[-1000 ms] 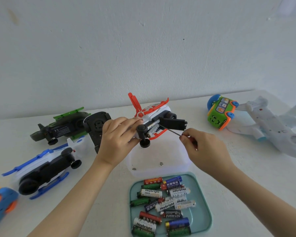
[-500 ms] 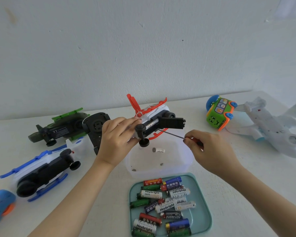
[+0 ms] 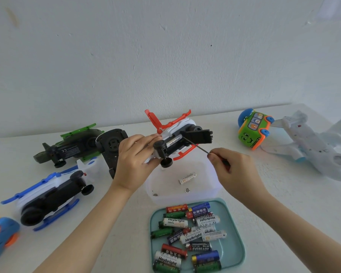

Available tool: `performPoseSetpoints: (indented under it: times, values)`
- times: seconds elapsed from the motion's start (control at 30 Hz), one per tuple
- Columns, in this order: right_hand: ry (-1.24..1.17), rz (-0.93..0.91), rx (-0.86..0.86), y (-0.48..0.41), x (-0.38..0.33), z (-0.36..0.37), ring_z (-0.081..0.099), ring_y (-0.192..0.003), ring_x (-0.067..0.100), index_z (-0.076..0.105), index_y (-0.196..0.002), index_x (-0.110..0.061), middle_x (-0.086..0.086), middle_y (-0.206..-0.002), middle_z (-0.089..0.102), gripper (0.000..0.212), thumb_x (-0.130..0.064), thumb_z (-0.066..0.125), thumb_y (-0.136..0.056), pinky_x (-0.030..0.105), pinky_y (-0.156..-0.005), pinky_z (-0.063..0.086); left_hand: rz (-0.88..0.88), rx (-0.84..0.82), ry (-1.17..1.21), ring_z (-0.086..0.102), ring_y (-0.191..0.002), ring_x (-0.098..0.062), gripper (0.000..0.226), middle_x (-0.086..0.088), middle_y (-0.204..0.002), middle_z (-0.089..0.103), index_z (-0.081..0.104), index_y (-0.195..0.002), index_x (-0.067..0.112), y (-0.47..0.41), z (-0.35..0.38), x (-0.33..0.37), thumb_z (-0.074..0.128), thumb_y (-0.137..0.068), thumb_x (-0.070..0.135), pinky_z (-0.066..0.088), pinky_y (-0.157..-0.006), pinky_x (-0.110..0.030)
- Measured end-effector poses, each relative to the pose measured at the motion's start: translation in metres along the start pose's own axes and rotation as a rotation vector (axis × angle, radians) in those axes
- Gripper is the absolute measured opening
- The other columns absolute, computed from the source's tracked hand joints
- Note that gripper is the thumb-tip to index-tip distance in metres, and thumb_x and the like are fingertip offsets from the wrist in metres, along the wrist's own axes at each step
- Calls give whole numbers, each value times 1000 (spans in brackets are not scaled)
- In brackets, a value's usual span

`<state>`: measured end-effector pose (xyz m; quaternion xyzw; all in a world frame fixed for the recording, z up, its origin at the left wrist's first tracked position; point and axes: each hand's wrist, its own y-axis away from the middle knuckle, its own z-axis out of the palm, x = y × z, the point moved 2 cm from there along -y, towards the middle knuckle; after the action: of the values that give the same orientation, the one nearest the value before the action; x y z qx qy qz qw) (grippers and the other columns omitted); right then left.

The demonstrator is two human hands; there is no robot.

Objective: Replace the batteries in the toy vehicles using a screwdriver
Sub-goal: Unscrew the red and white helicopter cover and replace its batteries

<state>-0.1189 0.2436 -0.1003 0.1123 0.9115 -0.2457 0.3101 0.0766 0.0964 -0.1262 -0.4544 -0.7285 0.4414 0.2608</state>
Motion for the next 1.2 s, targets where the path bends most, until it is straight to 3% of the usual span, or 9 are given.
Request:
performPoseSetpoints:
  times: [0.2, 0.33, 0.53, 0.7, 0.9, 1.07, 1.2]
  values:
    - [-85, -28, -41, 1, 14, -6, 52, -67, 16, 71, -88, -7, 9, -71, 67, 14, -12, 59, -92, 24, -56, 40, -19, 9, 15, 56, -96, -23, 26, -8, -104, 72, 73, -100, 2, 0, -3, -4, 69, -85, 22, 37, -90, -28]
    - [-43, -65, -79, 7, 23, -12, 57, -66, 13, 73, -90, -14, -1, -75, 69, 11, -12, 62, -90, 26, -59, 45, 1, -3, -17, 56, -95, -24, 24, -8, -104, 72, 74, -101, 2, 0, -3, -7, 69, -86, 20, 42, -85, -36]
    - [13, -61, -75, 13, 21, -14, 56, -65, 12, 72, -86, -19, -7, -70, 67, 10, -19, 63, -88, 26, -58, 45, 58, 5, -14, 63, -89, -27, 22, -5, -105, 72, 72, -104, 6, 1, 1, -8, 75, -84, 15, 51, -72, -44]
    - [26, 10, 23, 17, 10, -13, 53, -65, 11, 69, -75, -19, -8, -59, 60, 15, -23, 60, -86, 21, -53, 40, 81, 16, -36, 62, -91, -25, 25, -4, -105, 72, 71, -105, 7, 0, 2, -5, 77, -83, 16, 51, -75, -41]
    - [-80, 62, -3, 18, -1, 2, 49, -56, 3, 68, -74, -15, -8, -54, 55, 20, -23, 61, -90, 10, -52, 35, 80, 35, -23, 58, -96, -23, 29, -4, -106, 71, 64, -111, 11, 0, 1, -3, 74, -84, 17, 46, -78, -39]
    - [-95, 106, 9, 14, -2, 12, 47, -52, 7, 68, -78, -10, -2, -54, 56, 27, -27, 56, -94, 14, -49, 35, 72, 47, -7, 57, -97, -23, 31, -4, -107, 71, 64, -111, 11, -1, 1, 3, 74, -82, 17, 42, -82, -36]
    - [-106, 105, 32, 13, -8, 16, 42, -51, 9, 63, -69, -6, -2, -47, 44, 34, -26, 54, -96, 16, -46, 31, 61, 53, -7, 57, -96, -23, 29, -4, -106, 71, 62, -112, 12, -1, 0, 3, 71, -85, 18, 43, -81, -37]
